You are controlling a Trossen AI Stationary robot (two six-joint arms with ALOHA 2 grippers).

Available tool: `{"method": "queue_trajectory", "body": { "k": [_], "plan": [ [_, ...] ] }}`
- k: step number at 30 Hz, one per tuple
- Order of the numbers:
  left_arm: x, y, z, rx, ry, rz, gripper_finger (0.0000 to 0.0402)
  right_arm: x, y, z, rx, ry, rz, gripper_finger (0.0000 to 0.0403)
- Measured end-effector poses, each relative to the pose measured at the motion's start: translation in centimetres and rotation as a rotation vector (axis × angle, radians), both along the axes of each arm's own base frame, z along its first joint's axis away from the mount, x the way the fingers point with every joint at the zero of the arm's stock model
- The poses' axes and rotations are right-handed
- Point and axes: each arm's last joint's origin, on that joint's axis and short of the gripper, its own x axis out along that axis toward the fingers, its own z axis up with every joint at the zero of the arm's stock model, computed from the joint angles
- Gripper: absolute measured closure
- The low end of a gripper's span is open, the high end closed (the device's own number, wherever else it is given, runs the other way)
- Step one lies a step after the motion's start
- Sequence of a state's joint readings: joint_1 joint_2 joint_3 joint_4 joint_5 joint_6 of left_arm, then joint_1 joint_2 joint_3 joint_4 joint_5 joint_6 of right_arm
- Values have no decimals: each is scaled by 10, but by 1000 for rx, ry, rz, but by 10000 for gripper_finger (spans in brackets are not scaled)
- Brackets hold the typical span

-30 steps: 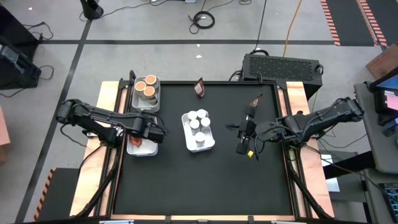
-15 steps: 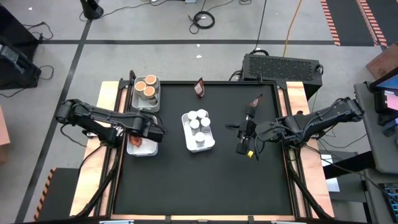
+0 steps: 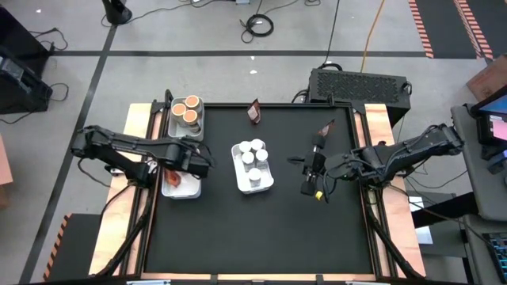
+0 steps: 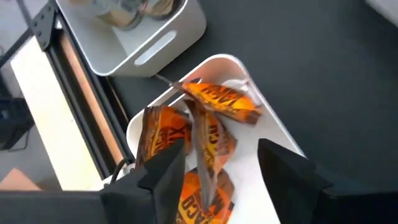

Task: Sort spices by type
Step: Put the orange seasoning pack into the left white bin

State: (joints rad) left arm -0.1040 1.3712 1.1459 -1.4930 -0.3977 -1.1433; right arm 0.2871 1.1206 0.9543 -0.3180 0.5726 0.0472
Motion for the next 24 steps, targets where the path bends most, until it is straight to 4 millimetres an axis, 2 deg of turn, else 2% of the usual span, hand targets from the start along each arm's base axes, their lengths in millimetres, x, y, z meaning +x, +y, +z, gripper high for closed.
{"method": "queue_trajectory", "body": {
  "k": [6, 10, 14, 19, 24],
  "plan": [
    [5, 0, 38, 17, -66, -53, 178, 0, -1, 0, -20, 5, 6, 403],
    [8, 2, 71, 86, -208, -61, 178, 0, -1, 0, -30, 11, 7, 403],
    [21, 2, 97, 160, -382, -194, 178, -1, -2, -2, -34, 36, 6, 403],
    [48, 5, 107, 295, -534, -384, 178, -4, -3, -8, -26, 100, -9, 403],
    [81, 27, 101, 253, -693, -611, 178, -11, -9, -19, 67, 181, -106, 403]
  ]
}}
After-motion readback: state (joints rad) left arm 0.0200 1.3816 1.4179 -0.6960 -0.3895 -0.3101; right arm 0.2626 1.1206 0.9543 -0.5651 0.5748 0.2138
